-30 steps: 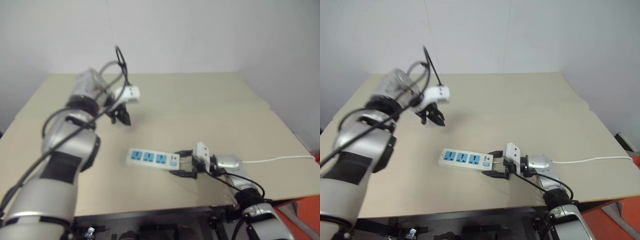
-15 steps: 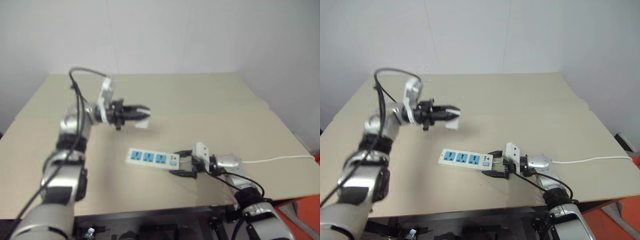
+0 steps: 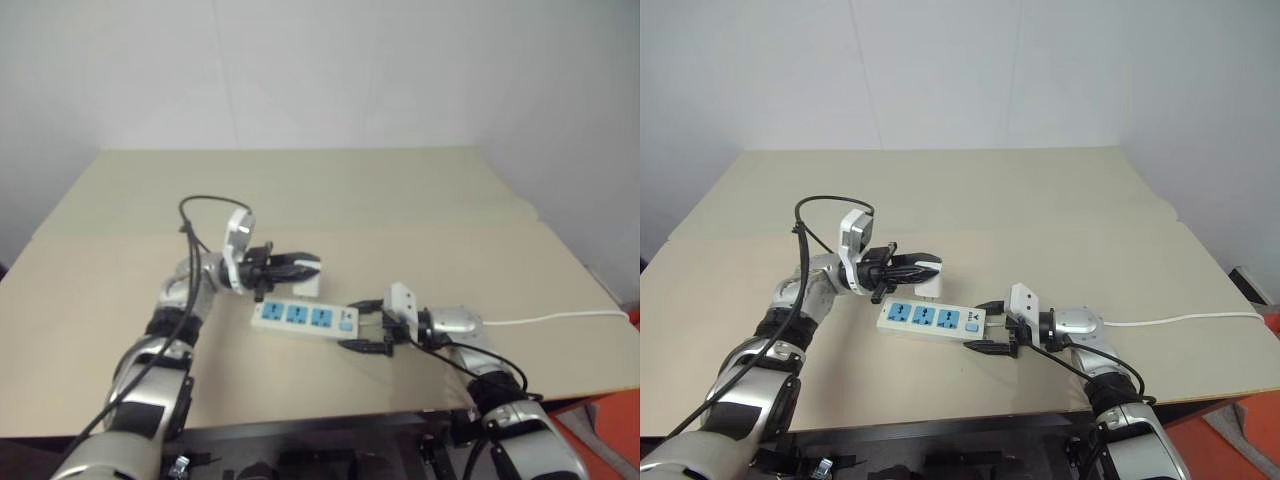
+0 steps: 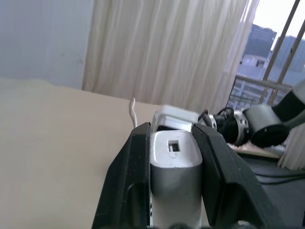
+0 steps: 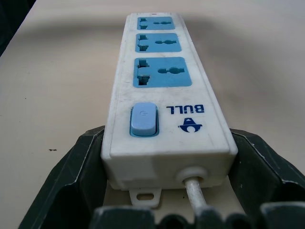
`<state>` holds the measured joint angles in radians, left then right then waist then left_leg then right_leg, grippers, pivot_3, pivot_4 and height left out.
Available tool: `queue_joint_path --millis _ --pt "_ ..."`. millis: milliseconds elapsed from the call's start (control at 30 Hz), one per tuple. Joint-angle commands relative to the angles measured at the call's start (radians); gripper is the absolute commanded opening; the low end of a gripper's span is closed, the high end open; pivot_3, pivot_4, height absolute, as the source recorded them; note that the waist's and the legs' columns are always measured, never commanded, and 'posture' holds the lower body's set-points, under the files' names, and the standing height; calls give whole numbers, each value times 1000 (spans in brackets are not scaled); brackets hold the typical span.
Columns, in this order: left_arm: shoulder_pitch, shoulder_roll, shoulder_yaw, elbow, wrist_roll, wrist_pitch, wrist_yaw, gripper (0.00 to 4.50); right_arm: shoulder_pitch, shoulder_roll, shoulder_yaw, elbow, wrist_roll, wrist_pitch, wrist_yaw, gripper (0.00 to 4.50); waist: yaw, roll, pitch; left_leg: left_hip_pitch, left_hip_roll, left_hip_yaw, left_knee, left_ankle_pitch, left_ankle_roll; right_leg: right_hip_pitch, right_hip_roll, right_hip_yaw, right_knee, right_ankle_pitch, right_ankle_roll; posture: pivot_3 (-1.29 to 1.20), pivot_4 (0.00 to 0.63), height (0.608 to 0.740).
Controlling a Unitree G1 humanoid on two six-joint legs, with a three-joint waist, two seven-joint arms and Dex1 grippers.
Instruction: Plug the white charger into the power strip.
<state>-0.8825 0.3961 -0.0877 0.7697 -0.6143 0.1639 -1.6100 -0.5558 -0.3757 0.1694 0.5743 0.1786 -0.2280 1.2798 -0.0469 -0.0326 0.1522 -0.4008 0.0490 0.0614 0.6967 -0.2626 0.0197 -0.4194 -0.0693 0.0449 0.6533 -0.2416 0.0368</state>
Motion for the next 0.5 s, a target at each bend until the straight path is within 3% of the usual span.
queue_joint_path --millis 33,500 --pt "-5 -12 -32 9 -44 -61 -4 1019 19 0 33 -9 -30 2 7 3445 0 0 0 0 0 0 0 0 0 0 0 0 0 0 0 0 150 740" --pt "-18 -28 -193 105 -61 -220 -4 1019 54 -6 46 -76 -31 29 -3 3445 1 0 0 -1 0 0 -1 0 0 0 0 0 -6 0 0 0 150 740"
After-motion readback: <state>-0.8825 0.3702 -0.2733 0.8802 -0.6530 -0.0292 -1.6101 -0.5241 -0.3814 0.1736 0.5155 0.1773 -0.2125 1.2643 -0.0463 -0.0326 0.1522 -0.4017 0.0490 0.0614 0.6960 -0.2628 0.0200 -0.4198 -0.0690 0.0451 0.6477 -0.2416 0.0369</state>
